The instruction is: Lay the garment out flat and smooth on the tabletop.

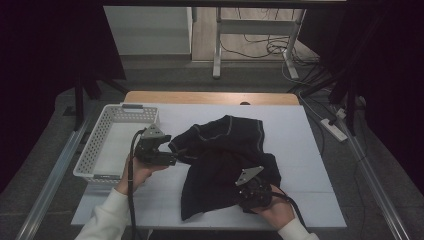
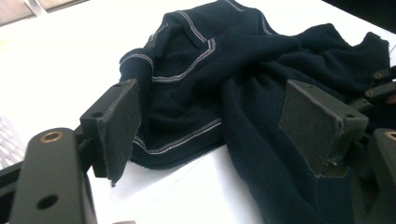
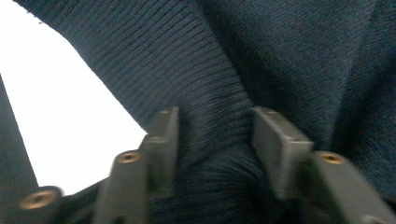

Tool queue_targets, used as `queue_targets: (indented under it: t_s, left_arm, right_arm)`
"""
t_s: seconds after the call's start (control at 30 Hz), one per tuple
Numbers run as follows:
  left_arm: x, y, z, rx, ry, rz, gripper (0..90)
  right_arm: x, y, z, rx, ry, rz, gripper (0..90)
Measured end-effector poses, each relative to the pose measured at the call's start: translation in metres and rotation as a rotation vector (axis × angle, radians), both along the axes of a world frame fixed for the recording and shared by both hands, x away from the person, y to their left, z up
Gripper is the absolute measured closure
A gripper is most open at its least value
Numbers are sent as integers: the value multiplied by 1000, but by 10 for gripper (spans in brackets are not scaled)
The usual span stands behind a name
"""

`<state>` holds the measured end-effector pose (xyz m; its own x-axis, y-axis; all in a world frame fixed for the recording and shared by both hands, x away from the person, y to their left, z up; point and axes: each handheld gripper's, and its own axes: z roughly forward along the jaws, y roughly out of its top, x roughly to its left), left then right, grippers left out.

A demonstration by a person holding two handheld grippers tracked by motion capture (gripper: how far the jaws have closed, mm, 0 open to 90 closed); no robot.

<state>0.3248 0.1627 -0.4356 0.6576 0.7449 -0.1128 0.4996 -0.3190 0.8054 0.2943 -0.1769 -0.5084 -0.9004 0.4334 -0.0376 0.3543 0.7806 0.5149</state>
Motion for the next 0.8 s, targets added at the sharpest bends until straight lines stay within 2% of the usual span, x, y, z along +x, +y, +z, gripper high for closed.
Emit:
queue_targets:
  t_s: [0.1,0.2,0.33,0.43,0.8]
  left_arm:
    - [0,1,0,-1,1,2,216]
    - [0,1,-1,1,2,2,216]
    - [0,1,0,-1,-4,-3,214]
    - [0,1,1,-2,-5,-2,214]
    - [-1,0,2,-2,-7,-1,211]
  right_arm:
    - [0,-3,1,-3,-16,10,718]
    - [-2,-4,1,-9,-15,33,778]
    - [-8,-8,2,-3,-14,53,788]
    - [-13,-14,2,25,24,49,788]
    - [-52,-21,2,37,71,103,788]
